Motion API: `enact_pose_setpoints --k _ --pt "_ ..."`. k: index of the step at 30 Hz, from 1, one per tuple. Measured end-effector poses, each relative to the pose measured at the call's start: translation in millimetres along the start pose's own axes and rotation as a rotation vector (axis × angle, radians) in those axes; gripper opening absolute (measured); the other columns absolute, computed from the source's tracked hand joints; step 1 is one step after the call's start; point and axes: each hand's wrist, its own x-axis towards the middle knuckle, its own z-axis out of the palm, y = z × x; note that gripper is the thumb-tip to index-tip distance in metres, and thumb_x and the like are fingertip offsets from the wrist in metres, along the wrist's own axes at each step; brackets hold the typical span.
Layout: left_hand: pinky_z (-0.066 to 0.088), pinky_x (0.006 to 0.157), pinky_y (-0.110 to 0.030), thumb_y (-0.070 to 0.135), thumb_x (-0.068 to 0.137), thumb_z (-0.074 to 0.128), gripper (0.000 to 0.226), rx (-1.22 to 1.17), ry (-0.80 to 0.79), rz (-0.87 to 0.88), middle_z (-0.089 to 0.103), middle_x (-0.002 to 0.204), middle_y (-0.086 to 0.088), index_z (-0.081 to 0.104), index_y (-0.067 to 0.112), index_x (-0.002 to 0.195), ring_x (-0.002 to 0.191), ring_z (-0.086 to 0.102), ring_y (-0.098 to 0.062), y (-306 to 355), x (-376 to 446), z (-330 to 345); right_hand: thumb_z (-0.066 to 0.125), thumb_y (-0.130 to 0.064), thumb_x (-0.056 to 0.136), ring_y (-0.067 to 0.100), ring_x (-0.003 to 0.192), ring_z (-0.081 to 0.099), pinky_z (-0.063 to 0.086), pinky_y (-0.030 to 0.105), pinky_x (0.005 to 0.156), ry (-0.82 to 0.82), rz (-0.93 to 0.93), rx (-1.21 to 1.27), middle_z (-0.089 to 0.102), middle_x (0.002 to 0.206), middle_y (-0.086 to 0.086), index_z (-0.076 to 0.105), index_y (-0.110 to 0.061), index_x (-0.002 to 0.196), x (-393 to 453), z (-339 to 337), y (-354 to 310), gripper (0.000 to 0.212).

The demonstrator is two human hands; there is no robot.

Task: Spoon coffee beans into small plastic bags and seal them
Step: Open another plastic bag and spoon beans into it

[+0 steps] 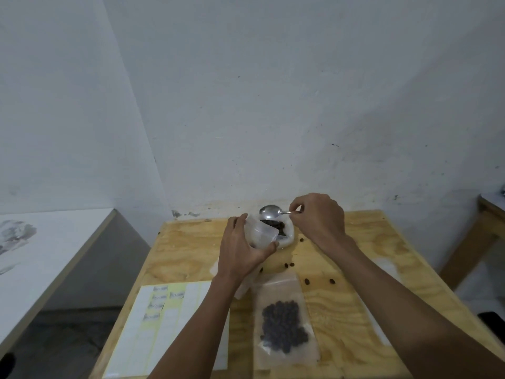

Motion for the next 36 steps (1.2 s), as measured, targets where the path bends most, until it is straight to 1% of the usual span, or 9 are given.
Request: enact_pose_setpoints --k 5,9,13,17,21,24,31,34,36 --pt "0.046 0.086 -0.027 0.079 0.059 0.064 0.108 0.020 -0.035 -0.007 0.054 0.126 0.000 0.051 0.008 0.140 0.110 0.056 -0.017 -2.7 1.8 -3.1 0.067 -0.009 0.084 0.023 0.066 0.066 0.049 0.027 0.055 -0.074 0.123 -0.085 0.074 0.079 0.002 0.080 -0.017 0.083 0.3 26.4 14.0 0.016" --pt "0.040 0.083 -0.021 0.081 0.058 0.063 0.106 0.006 -0.052 0.002 0.056 0.122 0.003 0.054 0.010 0.136 0.107 0.055 -0.012 -0.2 4.1 3.1 0.059 0.003 0.079 0.022 0.057 0.051 0.029 0.025 0.045 -0.129 0.153 -0.165 0.050 0.062 0.000 0.067 -0.011 0.070 -0.9 45.6 15.0 0.019" --pt "0.050 0.086 -0.029 0.085 0.057 0.064 0.110 -0.054 -0.070 -0.032 0.056 0.125 0.003 0.053 0.011 0.138 0.108 0.057 -0.014 0.1 9.3 10.6 0.067 -0.011 0.089 0.026 0.078 0.070 0.045 0.027 0.056 -0.186 0.127 -0.115 0.075 0.086 0.004 0.081 -0.020 0.090 2.8 60.9 12.5 0.017" --pt "0.054 0.087 -0.032 0.080 0.060 0.070 0.105 -0.122 -0.038 -0.036 0.057 0.125 0.004 0.053 0.013 0.139 0.107 0.058 -0.013 0.9 13.0 14.3 0.069 -0.023 0.089 0.024 0.070 0.073 0.059 0.033 0.057 -0.313 0.278 0.117 0.078 0.081 0.003 0.084 -0.018 0.084 11.9 66.3 15.4 0.016" --pt "0.051 0.088 -0.030 0.080 0.058 0.068 0.106 -0.108 -0.063 -0.026 0.056 0.124 0.004 0.053 0.013 0.139 0.107 0.056 -0.012 -1.5 14.6 13.4 0.077 -0.019 0.072 0.023 0.054 0.062 0.039 0.028 0.051 -0.351 0.451 0.338 0.065 0.058 0.004 0.077 -0.004 0.070 22.1 60.2 22.1 0.015" --pt "0.050 0.090 -0.030 0.079 0.059 0.067 0.106 -0.073 -0.088 -0.010 0.054 0.127 0.003 0.052 0.010 0.139 0.110 0.056 -0.013 -6.1 13.5 11.5 0.076 -0.018 0.070 0.024 0.055 0.065 0.039 0.026 0.051 -0.361 0.475 0.336 0.066 0.056 0.001 0.072 -0.010 0.061 24.2 51.1 21.4 0.012" --pt "0.042 0.080 -0.023 0.078 0.060 0.064 0.101 0.026 -0.090 0.045 0.055 0.117 0.001 0.057 0.006 0.131 0.104 0.053 -0.013 -3.2 11.1 3.7 0.073 -0.013 0.067 0.018 0.044 0.038 0.030 0.024 0.051 -0.344 0.424 0.357 0.040 0.041 -0.004 0.044 -0.015 0.045 26.5 19.2 16.2 0.036" --pt "0.041 0.077 -0.024 0.077 0.059 0.062 0.099 0.059 -0.089 0.036 0.055 0.113 0.000 0.058 0.006 0.128 0.103 0.054 -0.017 -1.2 10.2 0.9 0.069 -0.022 0.058 0.021 0.051 0.052 0.041 0.033 0.054 -0.348 0.371 0.352 0.062 0.055 0.009 0.063 -0.007 0.054 27.3 10.2 17.0 0.016" --pt "0.042 0.077 -0.024 0.078 0.060 0.061 0.099 0.077 -0.071 0.032 0.056 0.114 -0.002 0.058 0.006 0.129 0.103 0.056 -0.018 0.3 10.6 0.3 0.071 -0.028 0.058 0.027 0.066 0.073 0.056 0.039 0.060 -0.355 0.323 0.361 0.076 0.074 0.012 0.078 -0.005 0.074 26.4 3.9 17.6 0.029"
